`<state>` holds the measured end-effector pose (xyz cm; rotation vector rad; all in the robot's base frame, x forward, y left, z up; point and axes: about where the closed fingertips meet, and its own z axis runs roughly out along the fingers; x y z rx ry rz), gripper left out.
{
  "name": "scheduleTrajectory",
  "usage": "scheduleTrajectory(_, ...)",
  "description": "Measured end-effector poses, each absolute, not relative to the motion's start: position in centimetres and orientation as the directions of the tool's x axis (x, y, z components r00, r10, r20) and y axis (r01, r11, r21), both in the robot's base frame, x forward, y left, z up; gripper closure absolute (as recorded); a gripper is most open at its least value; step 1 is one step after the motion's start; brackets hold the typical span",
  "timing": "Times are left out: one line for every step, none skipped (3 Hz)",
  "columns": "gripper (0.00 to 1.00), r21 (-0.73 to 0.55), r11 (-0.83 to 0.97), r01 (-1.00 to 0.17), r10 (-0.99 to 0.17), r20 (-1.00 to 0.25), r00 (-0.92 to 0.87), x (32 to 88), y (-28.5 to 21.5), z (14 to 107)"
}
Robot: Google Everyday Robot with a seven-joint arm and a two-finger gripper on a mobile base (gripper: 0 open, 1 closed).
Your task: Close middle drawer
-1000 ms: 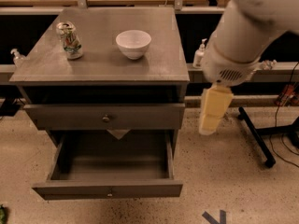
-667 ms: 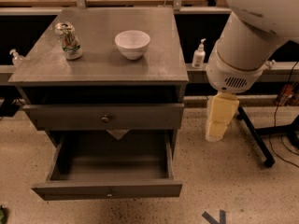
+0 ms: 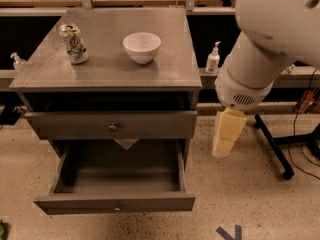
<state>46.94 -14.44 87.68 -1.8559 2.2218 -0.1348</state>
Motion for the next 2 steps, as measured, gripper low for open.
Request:
scheduleTrajectory(0.00,-0.088,0.145,-0.986,-0.964,-0.235,-0.121,45.7,-9.5,75.0)
scheduleTrajectory(0.00,-0.074,0.075,-0.994,-0.952,-0.301,-0.050,46.0,-5.4,69.1)
